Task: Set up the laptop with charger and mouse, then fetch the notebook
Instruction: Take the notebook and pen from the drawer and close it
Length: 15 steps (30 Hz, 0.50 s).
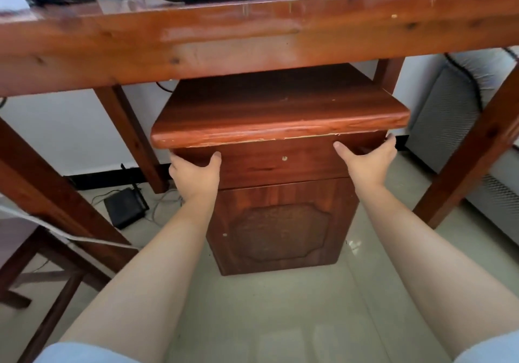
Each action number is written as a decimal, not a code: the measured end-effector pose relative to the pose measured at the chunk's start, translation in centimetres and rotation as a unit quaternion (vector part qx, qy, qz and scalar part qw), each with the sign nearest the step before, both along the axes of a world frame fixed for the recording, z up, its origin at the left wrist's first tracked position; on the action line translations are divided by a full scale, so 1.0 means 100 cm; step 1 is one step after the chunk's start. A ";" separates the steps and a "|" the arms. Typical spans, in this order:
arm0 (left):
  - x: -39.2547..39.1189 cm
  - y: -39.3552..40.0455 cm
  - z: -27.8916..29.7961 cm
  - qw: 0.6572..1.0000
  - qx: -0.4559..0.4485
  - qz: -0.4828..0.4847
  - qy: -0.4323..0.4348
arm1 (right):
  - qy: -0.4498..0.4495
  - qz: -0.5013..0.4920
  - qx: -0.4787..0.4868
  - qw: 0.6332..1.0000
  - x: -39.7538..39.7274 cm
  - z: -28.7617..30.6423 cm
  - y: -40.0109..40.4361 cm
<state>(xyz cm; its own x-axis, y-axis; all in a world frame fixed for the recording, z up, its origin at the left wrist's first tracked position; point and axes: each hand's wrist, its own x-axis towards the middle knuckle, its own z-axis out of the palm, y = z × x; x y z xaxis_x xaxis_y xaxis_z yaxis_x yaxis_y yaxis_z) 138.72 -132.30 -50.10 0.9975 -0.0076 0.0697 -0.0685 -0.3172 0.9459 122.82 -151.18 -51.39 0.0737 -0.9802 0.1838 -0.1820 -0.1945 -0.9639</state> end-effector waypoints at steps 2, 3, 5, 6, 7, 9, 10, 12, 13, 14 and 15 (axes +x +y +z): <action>0.002 0.000 0.000 0.999 -0.034 0.015 0.020 | -0.001 0.003 0.028 1.000 -0.001 0.004 -0.005; 0.002 0.001 0.000 0.998 -0.046 0.022 0.027 | -0.005 0.003 0.037 0.999 -0.003 0.005 -0.006; 0.001 0.003 0.003 0.996 -0.063 0.034 0.043 | -0.004 0.003 0.045 0.999 -0.005 0.006 -0.002; -0.001 0.003 0.005 0.995 -0.073 0.042 0.053 | -0.003 0.000 0.047 0.999 -0.007 0.007 0.001; -0.003 0.004 0.007 0.993 -0.085 0.052 0.062 | -0.002 -0.005 0.052 0.999 -0.008 0.008 0.003; -0.009 0.006 0.010 0.989 -0.110 0.071 0.075 | -0.001 -0.015 0.064 0.998 -0.014 0.009 0.010; -0.013 0.007 0.010 0.986 -0.126 0.075 0.075 | 0.000 -0.018 0.062 0.998 -0.018 0.009 0.016; -0.024 0.012 0.010 0.981 -0.163 0.080 0.074 | 0.000 -0.022 0.041 0.999 -0.025 0.006 0.028; -0.028 0.015 0.009 0.977 -0.177 0.087 0.076 | -0.002 -0.030 0.032 0.999 -0.029 0.004 0.033; -0.032 0.018 0.008 0.974 -0.186 0.097 0.081 | -0.003 -0.036 0.023 0.999 -0.034 0.001 0.038; -0.036 0.023 0.006 0.973 -0.186 0.103 0.086 | -0.004 -0.037 0.014 0.999 -0.038 -0.002 0.042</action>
